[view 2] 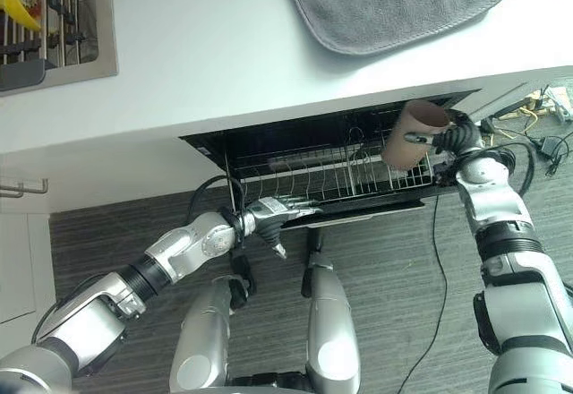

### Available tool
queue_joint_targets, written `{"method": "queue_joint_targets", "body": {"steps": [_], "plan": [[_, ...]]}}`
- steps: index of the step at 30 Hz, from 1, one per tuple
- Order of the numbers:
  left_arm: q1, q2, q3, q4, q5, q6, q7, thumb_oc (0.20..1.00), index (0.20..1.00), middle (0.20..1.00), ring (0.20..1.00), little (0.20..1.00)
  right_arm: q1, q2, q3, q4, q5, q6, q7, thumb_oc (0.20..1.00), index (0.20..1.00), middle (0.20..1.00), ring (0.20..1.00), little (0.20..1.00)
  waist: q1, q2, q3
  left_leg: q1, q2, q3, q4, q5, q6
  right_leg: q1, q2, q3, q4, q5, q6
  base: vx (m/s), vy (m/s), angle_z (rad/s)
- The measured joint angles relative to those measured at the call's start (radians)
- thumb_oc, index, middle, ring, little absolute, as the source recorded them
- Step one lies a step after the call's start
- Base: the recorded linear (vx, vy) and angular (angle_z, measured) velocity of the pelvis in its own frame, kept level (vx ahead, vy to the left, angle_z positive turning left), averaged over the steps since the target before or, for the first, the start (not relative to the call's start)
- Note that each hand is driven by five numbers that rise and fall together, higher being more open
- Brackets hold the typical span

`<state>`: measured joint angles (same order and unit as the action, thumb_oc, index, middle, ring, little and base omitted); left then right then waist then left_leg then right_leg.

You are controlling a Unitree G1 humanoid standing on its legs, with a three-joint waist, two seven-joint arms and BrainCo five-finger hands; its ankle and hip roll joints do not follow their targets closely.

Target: Place the dishes in the dishwasher.

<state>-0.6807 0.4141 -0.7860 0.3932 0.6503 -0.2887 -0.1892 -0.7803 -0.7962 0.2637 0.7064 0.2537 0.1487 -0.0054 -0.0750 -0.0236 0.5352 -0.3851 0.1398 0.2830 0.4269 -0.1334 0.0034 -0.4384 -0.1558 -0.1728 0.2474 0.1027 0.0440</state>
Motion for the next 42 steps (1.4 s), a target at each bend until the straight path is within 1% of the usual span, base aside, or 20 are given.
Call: {"method": "queue_joint_targets", "body": {"steps": [1,4,7,14,18,21,24,31,36,40,42], "plan": [[0.000,-0.004,-0.001,0.005,0.002,-0.003,0.008,1.000,1.000,1.000,1.000,1.000,0.000,0.025,0.005,0.000,-0.004,0.000,0.011,0.200,0.200,0.200,0.200,0.200,0.004,0.000,0.000,-0.004,0.000,0.000,0.001,0.000,0.000,-0.003,0.000,0.000,-0.001,-0.012,-0.008,0.00,0.000,0.00],[0.001,-0.006,-0.001,0.012,0.007,-0.018,0.029,1.000,1.000,1.000,1.000,1.000,0.000,0.074,0.020,0.000,-0.022,0.010,0.012,0.200,0.200,0.200,0.200,0.200,0.007,0.001,-0.006,-0.026,0.001,-0.001,0.013,-0.001,0.002,-0.021,-0.001,-0.001,0.001,-0.011,-0.008,0.00,0.000,0.00],[0.000,-0.009,-0.001,0.012,0.007,-0.025,0.033,1.000,1.000,1.000,1.000,1.000,-0.001,0.102,0.042,0.000,-0.039,0.015,0.016,0.200,0.200,0.200,0.200,0.200,0.009,0.002,-0.011,-0.037,0.001,-0.001,0.014,-0.001,0.002,-0.031,-0.002,-0.002,0.002,-0.009,-0.009,0.00,0.000,0.00],[0.000,-0.014,-0.005,0.016,0.009,-0.031,0.033,1.000,1.000,1.000,1.000,1.000,-0.031,0.112,0.046,0.010,-0.078,0.021,0.010,0.200,0.200,0.200,0.200,0.200,0.012,0.003,-0.022,-0.048,0.000,-0.002,0.015,-0.002,0.003,-0.041,-0.003,-0.003,0.004,-0.006,-0.015,0.00,0.000,0.00],[0.000,-0.014,-0.011,0.016,0.010,-0.031,0.032,1.000,1.000,1.000,1.000,1.000,-0.062,0.125,0.052,0.042,-0.076,0.042,-0.017,0.200,0.200,0.200,0.200,0.200,0.014,0.007,-0.043,-0.067,0.000,-0.003,0.015,-0.002,0.003,-0.061,-0.004,-0.004,0.009,-0.010,-0.011,0.01,-0.001,0.01],[0.000,-0.015,-0.021,0.015,0.010,-0.029,0.033,1.000,1.000,1.000,1.000,1.000,-0.072,0.126,0.052,0.097,-0.077,0.048,-0.063,0.200,0.200,0.200,0.200,0.200,0.019,0.007,-0.043,-0.067,-0.001,-0.007,0.016,-0.002,0.003,-0.063,-0.005,-0.004,0.018,-0.007,-0.015,0.01,-0.002,0.01],[0.000,-0.015,-0.027,0.005,0.010,-0.029,0.032,1.000,1.000,1.000,1.000,1.000,-0.072,0.120,0.049,0.111,-0.077,0.061,-0.084,0.200,0.200,0.200,0.200,0.200,0.026,0.008,-0.043,-0.073,-0.001,-0.007,0.023,-0.002,0.003,-0.075,-0.007,-0.004,0.031,-0.007,-0.013,0.01,-0.005,0.00],[0.000,-0.015,-0.034,-0.002,0.010,-0.027,0.042,1.000,1.000,1.000,1.000,1.000,-0.104,0.109,0.041,0.166,-0.077,0.059,-0.126,0.200,0.200,0.200,0.200,0.200,0.033,0.011,-0.043,-0.090,0.000,-0.012,0.038,-0.003,0.003,-0.088,-0.006,-0.003,0.037,-0.011,-0.017,0.01,-0.003,0.00],[0.004,-0.014,-0.050,-0.010,0.010,-0.026,0.085,1.000,1.000,1.000,1.000,1.000,-0.119,0.101,0.044,0.209,-0.077,0.055,-0.114,0.200,0.200,0.200,0.200,0.200,0.037,0.031,-0.038,-0.104,0.000,-0.015,0.046,-0.005,0.005,-0.098,-0.007,-0.002,0.034,-0.016,-0.012,0.00,0.000,0.00],[0.014,-0.014,-0.071,-0.014,0.013,-0.027,0.155,1.000,1.000,1.000,1.000,1.000,-0.131,0.101,0.044,0.229,-0.078,0.037,-0.110,0.200,0.200,0.200,0.200,0.200,0.043,0.046,-0.033,-0.119,0.000,-0.014,0.045,-0.005,0.005,-0.115,-0.007,-0.001,0.036,-0.020,-0.013,0.00,0.000,0.00],[0.015,-0.014,-0.080,-0.029,0.060,-0.028,0.191,1.000,1.000,1.000,1.000,1.000,-0.157,0.102,0.075,0.256,-0.085,0.036,-0.110,0.200,0.200,0.200,0.200,0.200,0.054,0.052,-0.032,-0.132,0.000,-0.014,0.047,-0.004,0.005,-0.129,-0.008,0.000,0.038,-0.019,-0.012,0.00,0.000,0.00]]}}
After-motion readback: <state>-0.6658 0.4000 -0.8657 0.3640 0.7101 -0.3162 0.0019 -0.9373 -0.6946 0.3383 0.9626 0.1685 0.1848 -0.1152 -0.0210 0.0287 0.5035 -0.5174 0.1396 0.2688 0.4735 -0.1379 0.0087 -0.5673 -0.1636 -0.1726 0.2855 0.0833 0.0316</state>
